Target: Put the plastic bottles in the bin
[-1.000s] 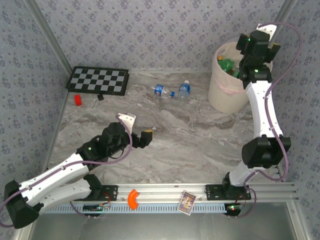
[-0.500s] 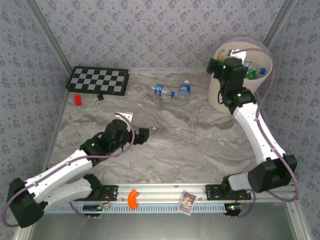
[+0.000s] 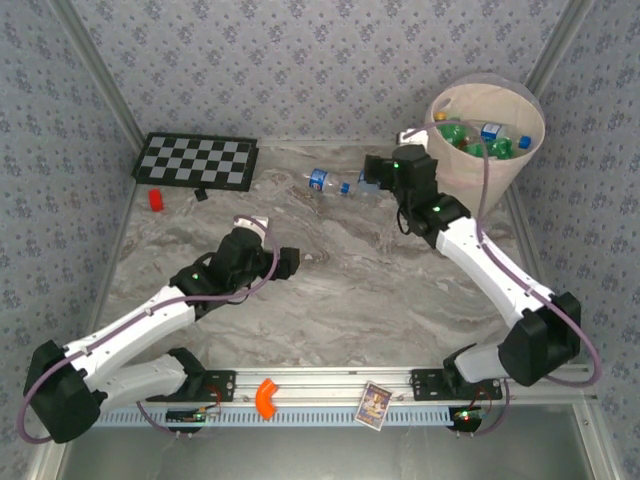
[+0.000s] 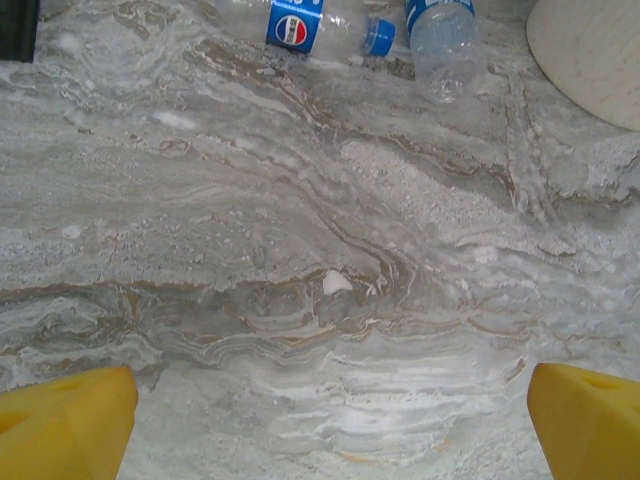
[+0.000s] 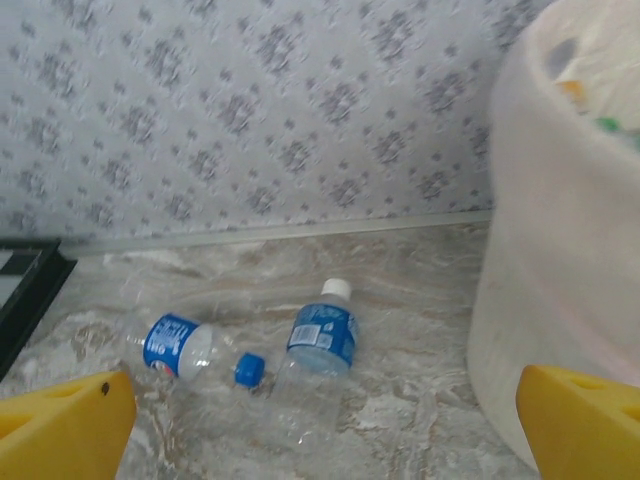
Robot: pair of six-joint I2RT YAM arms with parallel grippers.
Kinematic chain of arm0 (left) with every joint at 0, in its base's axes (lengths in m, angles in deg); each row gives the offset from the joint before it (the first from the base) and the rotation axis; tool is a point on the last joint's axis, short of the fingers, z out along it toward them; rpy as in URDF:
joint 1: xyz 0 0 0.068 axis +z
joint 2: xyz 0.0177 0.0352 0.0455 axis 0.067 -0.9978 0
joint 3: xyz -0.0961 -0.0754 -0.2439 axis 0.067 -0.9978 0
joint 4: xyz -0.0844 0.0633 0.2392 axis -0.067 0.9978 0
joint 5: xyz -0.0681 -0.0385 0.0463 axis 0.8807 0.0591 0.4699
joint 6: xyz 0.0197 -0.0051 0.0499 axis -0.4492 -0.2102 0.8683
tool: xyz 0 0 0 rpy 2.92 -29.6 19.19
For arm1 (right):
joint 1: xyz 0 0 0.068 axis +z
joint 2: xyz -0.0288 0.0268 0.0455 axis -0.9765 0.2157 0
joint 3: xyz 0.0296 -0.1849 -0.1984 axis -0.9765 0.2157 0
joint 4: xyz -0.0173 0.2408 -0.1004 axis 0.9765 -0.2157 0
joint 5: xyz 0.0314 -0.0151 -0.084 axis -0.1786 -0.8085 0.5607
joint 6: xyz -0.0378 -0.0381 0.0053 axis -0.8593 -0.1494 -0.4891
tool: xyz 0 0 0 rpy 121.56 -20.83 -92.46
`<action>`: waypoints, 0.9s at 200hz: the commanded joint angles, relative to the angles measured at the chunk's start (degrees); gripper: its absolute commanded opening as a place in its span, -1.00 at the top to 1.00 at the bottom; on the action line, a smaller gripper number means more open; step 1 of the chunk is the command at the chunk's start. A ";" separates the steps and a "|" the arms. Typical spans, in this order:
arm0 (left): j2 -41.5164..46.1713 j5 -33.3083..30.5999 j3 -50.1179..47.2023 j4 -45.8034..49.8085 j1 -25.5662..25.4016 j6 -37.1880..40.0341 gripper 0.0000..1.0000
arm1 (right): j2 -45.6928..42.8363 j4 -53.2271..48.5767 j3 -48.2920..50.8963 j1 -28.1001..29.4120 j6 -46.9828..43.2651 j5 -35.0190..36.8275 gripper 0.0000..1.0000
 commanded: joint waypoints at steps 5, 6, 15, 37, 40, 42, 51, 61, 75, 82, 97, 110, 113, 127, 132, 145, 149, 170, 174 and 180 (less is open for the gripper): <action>-0.52 0.48 1.87 -0.26 0.51 -0.66 -0.99 | 5.11 -3.18 -3.04 2.10 -0.70 2.42 -0.99; -0.56 0.53 1.88 -0.26 0.50 -0.68 -0.99 | 5.35 -3.41 -3.37 2.22 -0.70 2.44 -0.99; -0.61 0.72 1.85 -0.15 0.63 -0.61 -0.99 | 7.82 -5.02 -5.23 2.86 -0.76 2.47 -0.99; -0.24 1.06 1.97 0.19 0.82 -0.62 -1.00 | 13.82 -9.62 -10.96 3.59 -0.61 3.34 -0.99; -0.11 1.11 1.96 0.33 0.83 -0.61 -1.00 | 14.76 -10.52 -12.12 3.57 -0.49 3.35 -0.99; -0.04 1.11 1.97 0.35 0.83 -0.55 -0.99 | 15.27 -11.03 -12.58 3.57 -0.40 3.39 -0.99; 0.35 1.18 1.84 0.45 0.89 -0.53 -1.00 | 17.99 -14.32 -15.47 3.62 0.63 3.77 -0.99; 0.91 1.12 1.46 0.42 1.00 -0.53 -1.00 | 20.83 -16.66 -18.06 3.50 1.72 3.84 -0.99; 1.64 1.20 0.84 0.36 1.03 -0.60 -0.99 | 24.30 -18.74 -21.19 2.98 2.16 2.90 -0.98; 1.97 1.21 0.57 0.26 1.15 -0.63 -1.00 | 26.06 -19.99 -22.79 2.66 2.93 1.94 -0.99; 2.52 1.44 0.13 0.19 1.26 -0.86 -0.99 | 29.53 -22.28 -25.81 1.44 4.93 -0.62 -0.99; 3.06 1.61 -0.22 0.24 1.30 -0.97 -1.00 | 32.45 -23.96 -28.36 0.40 6.93 -2.74 -0.99; 3.10 1.58 -0.30 0.24 1.34 -0.99 -0.99 | 33.06 -24.26 -28.91 0.08 7.40 -3.06 -0.99; 3.65 2.03 -0.58 0.22 1.40 -1.15 -1.00 | 35.89 -26.65 -32.08 -1.24 9.30 -4.61 -0.99; 3.80 2.16 -0.70 0.30 1.38 -1.23 -0.99 | 36.93 -27.21 -33.23 -1.70 9.71 -5.20 -0.99; 4.31 2.33 -1.18 0.36 1.53 -1.49 -1.00 | 39.50 -28.79 -36.17 -2.73 10.42 -7.43 -0.99; 4.55 2.26 -1.34 0.44 1.47 -1.58 -0.99 | 40.27 -29.31 -36.93 -2.99 10.83 -7.80 -0.99; 5.71 2.17 -2.35 0.42 1.54 -2.02 -0.99 | 44.31 -31.72 -41.60 -4.56 12.28 -10.62 -0.97; 5.99 2.16 -2.59 0.40 1.54 -2.10 -1.00 | 45.05 -32.26 -42.51 -4.92 12.79 -10.98 -0.95; 6.32 2.17 -2.90 0.33 1.62 -2.15 -1.00 | 46.11 -32.93 -43.67 -5.25 13.17 -11.82 -0.92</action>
